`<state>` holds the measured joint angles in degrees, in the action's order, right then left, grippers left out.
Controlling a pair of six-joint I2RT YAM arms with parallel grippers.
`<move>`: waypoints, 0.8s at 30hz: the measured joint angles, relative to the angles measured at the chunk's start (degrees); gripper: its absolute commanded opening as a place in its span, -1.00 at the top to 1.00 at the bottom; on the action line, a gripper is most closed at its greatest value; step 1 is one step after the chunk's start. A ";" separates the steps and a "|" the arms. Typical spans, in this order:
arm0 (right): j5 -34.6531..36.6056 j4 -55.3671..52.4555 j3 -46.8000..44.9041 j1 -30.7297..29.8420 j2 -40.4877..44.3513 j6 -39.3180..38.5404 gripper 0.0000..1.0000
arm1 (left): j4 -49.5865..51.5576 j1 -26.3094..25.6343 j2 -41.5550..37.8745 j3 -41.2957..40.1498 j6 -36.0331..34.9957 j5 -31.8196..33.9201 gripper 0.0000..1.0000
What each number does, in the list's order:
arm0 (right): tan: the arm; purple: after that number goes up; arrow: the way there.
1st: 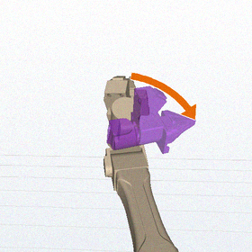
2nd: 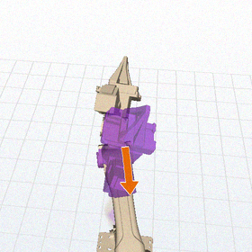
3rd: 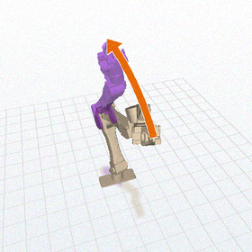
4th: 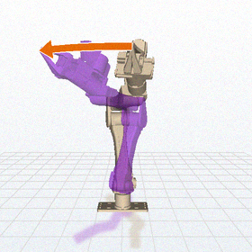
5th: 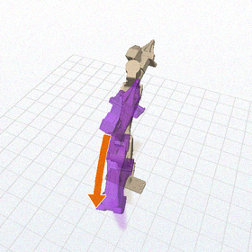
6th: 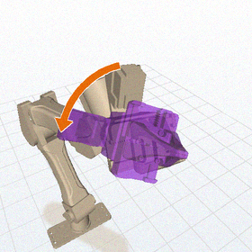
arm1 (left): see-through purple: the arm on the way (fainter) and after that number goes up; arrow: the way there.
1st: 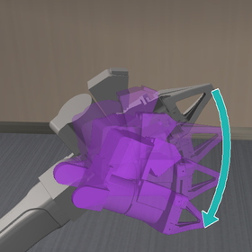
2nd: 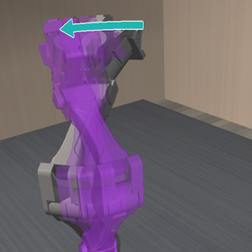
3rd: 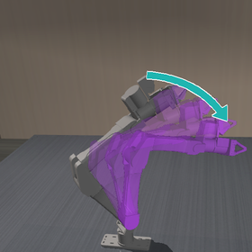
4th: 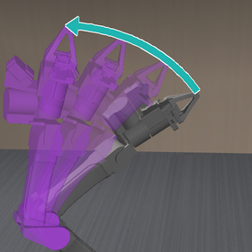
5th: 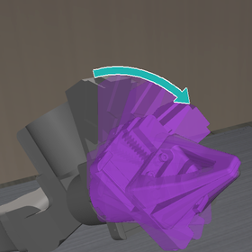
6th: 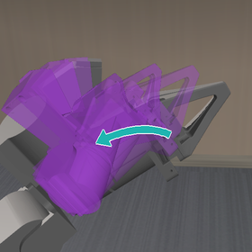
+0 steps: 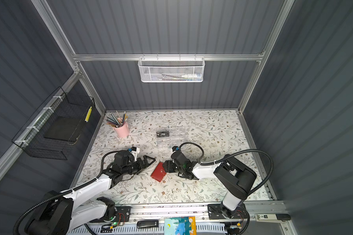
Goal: Take the credit cards out of the card holder
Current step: Pick up the card holder from the center of the table.
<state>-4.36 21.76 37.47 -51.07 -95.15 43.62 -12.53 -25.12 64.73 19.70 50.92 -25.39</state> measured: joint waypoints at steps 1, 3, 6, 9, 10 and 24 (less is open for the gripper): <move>-0.37 0.81 -0.35 0.00 -0.22 0.46 -0.13 | -0.28 -0.11 0.00 -0.17 0.31 0.00 -0.99; -0.59 1.90 -0.83 0.00 -0.57 1.20 -0.05 | -0.72 -0.50 0.00 -0.39 0.74 0.00 -0.99; -0.92 3.34 -1.40 -0.11 -1.09 2.19 0.06 | -1.27 -1.62 0.04 -0.61 1.25 0.00 -0.99; -1.31 4.59 -1.49 -0.28 -1.53 2.78 0.17 | -1.97 -2.40 0.04 -0.92 1.68 0.02 -0.99; -1.42 5.01 -1.51 -0.33 -1.70 2.97 0.19 | -2.23 -2.60 0.04 -1.14 1.79 0.02 -1.00; -1.44 9.46 -2.43 -0.37 -2.89 5.18 1.00 | -3.43 -3.08 1.90 -2.38 1.88 0.48 -0.99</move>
<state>-5.80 31.22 35.05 -51.44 -98.04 48.80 -15.97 -28.21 66.63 17.32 52.80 -24.91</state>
